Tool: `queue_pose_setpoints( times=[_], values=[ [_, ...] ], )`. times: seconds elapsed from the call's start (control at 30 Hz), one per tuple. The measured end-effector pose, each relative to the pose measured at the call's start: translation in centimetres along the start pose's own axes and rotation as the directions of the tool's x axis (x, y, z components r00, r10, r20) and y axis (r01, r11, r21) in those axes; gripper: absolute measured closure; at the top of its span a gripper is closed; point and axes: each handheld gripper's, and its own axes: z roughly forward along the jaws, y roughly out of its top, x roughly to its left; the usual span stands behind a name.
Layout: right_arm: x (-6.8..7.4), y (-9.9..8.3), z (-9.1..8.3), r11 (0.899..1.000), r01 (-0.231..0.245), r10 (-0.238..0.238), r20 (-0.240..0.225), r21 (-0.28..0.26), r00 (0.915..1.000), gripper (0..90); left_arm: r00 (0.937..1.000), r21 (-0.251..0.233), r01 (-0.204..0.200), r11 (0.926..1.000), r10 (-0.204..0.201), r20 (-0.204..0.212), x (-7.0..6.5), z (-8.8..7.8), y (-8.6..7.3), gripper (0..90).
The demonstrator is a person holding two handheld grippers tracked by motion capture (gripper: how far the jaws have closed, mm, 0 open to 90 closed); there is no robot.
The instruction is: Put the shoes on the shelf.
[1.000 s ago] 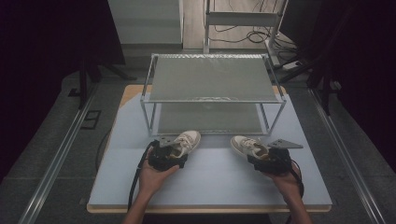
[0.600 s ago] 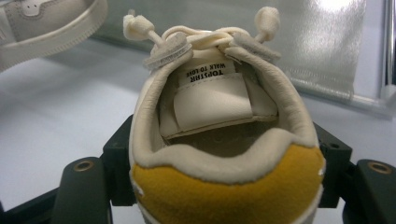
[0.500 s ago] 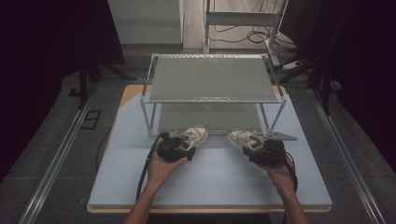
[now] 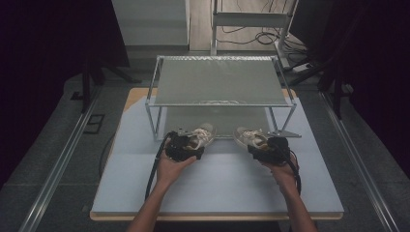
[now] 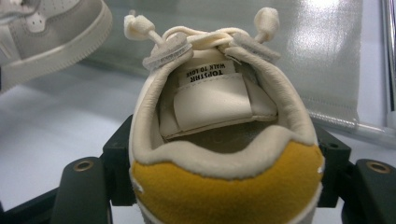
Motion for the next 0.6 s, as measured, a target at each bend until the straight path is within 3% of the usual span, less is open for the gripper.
queue_pose_setpoints(
  times=[0.6],
  values=[
    [0.8,1.1,2.5,0.999,-0.042,0.042,0.007,-0.013,0.9991,29.8,0.9993,-0.001,0.013,0.9999,-0.013,-0.035,0.4,2.2,1.8,29.6]
  ],
)
